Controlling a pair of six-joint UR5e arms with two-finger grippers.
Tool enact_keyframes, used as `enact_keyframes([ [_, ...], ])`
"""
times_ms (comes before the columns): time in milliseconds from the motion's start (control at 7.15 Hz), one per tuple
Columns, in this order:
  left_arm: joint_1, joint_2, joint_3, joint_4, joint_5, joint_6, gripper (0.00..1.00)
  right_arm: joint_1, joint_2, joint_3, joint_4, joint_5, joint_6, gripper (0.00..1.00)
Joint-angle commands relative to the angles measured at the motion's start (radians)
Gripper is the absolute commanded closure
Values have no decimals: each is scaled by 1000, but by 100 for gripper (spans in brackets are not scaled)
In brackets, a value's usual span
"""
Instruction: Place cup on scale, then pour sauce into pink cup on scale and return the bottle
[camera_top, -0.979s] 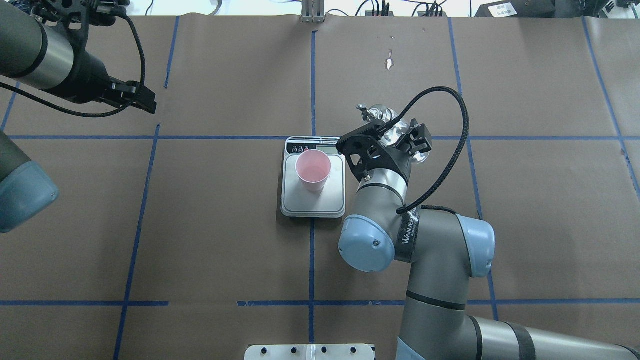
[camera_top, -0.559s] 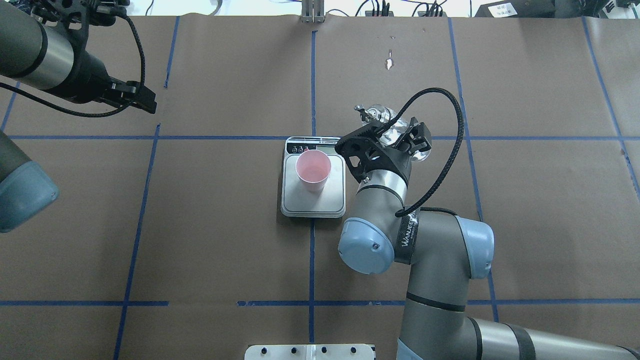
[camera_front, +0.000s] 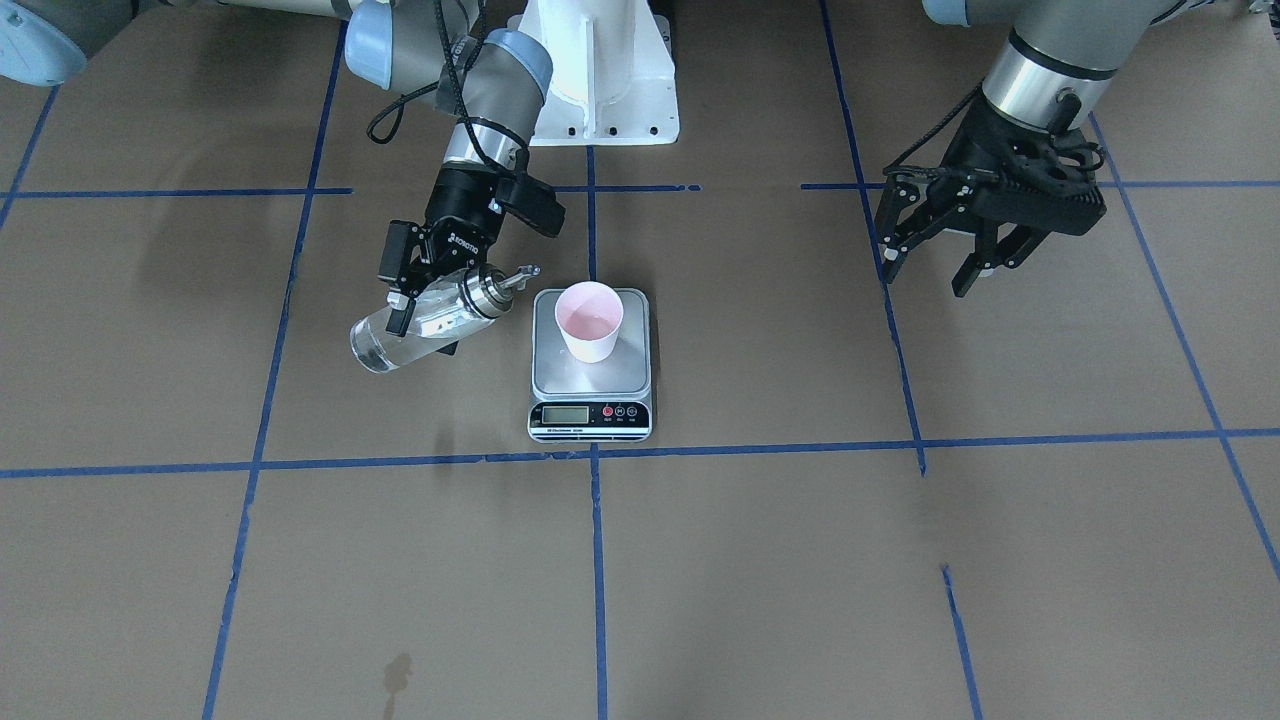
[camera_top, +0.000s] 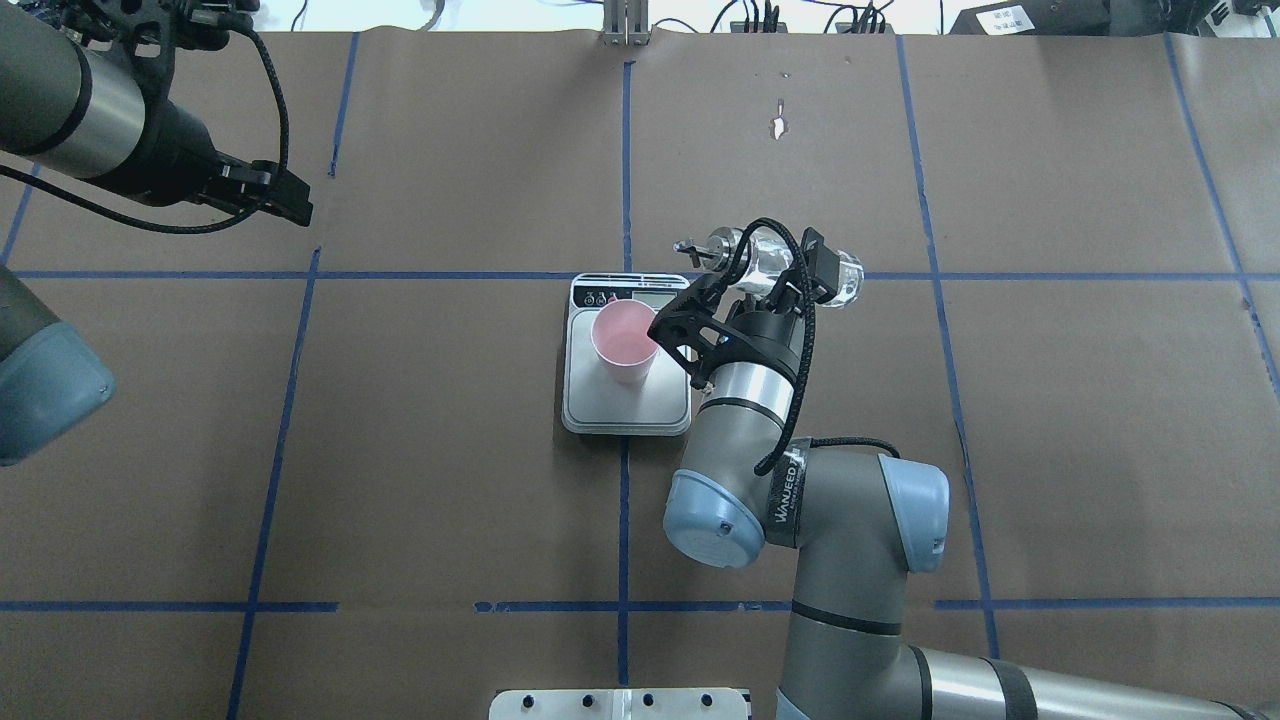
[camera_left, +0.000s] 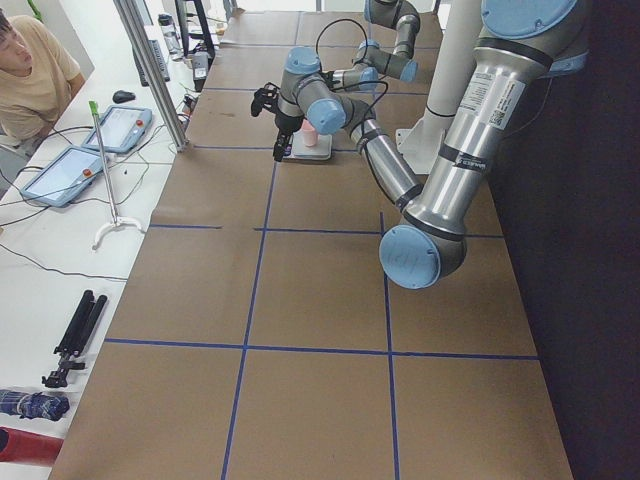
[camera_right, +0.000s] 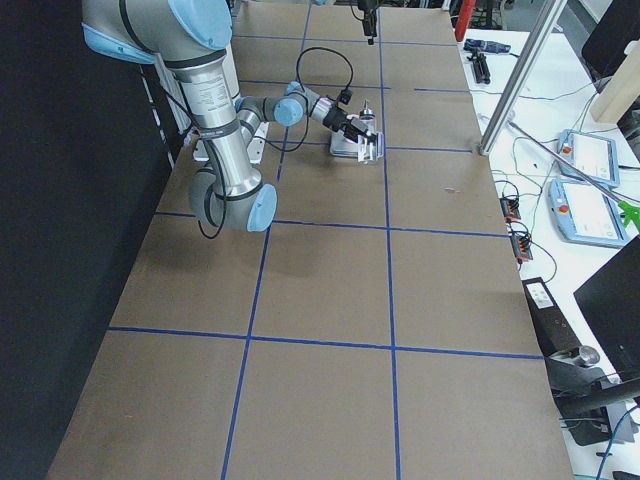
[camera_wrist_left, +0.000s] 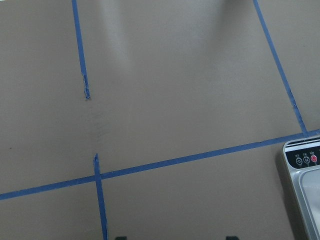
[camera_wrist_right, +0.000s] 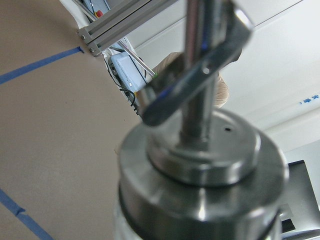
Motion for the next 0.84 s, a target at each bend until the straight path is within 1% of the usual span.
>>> enact_keyframes([
  [0,0,0,-3,1,-16,-6,27,-2,21,-31,-1,-15,-6,100],
  [420,-2,0,-5,1,-26,-13,27,-5,22,-40,-1,-15,-65,100],
  [699,0,0,-5,1,-26,-13,27,-7,24,-73,-1,-16,-108,100],
])
